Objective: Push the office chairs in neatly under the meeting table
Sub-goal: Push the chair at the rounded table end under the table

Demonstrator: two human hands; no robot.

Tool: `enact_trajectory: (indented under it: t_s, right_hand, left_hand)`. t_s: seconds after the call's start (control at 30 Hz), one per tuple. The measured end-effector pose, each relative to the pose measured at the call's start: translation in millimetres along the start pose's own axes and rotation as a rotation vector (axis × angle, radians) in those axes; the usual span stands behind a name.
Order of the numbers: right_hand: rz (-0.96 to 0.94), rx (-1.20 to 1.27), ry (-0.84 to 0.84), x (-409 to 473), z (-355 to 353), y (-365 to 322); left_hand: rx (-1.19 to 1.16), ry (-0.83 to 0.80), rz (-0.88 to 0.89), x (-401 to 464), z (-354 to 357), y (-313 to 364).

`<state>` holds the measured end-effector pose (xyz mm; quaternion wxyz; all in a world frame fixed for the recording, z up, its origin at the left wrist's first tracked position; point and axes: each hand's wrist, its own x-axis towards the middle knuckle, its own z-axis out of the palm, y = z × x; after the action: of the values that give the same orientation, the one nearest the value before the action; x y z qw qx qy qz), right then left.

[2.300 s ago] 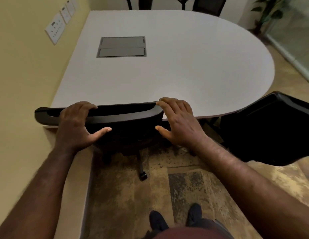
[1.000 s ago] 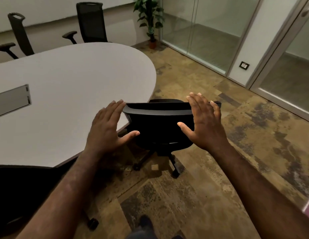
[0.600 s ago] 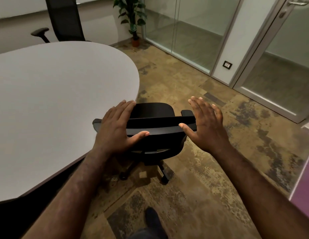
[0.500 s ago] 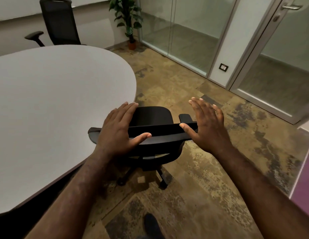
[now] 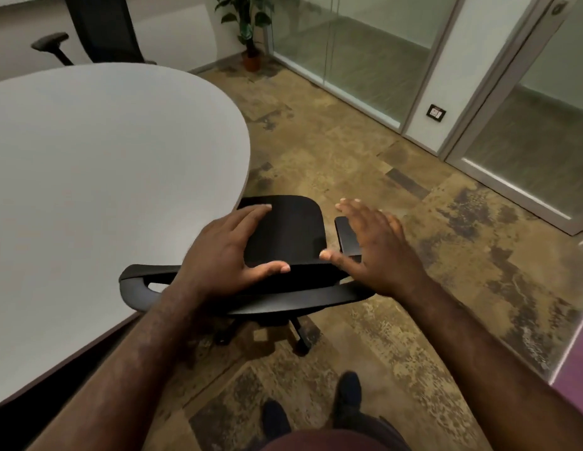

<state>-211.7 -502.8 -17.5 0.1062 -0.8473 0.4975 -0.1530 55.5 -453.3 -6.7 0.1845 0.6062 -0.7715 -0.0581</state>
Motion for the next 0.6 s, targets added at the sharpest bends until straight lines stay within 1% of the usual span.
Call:
enact_trajectory:
  t_s: [0.1, 0.2, 0.27, 0.37, 0.6]
  right_hand:
    - [-0.156, -0.01, -0.169, -6.9, 17.4, -1.1]
    - [-0.232, -0.012, -0.246, -5.7, 23.8, 2.9]
    - [-0.259, -0.025, -0.28, -2.3, 24.1, 5.6]
    - [-0.29, -0.047, -0.324, 1.4, 25.0, 9.9]
    - [-0.35, -0.047, -0.317, 7.1, 16.5, 31.0]
  left_hand:
    - [0.008, -0.131, -0.101, -16.0, 12.7, 1.8]
    - [0.077, -0.23, -0.243, -22.3, 21.3, 3.0]
    - [0.118, -0.271, -0.303, -20.3, 25.7, 4.1]
    - [0.127, -0.278, -0.327, -17.1, 31.1, 7.3]
    - [0.141, -0.284, -0.379, -9.9, 38.3, 26.8]
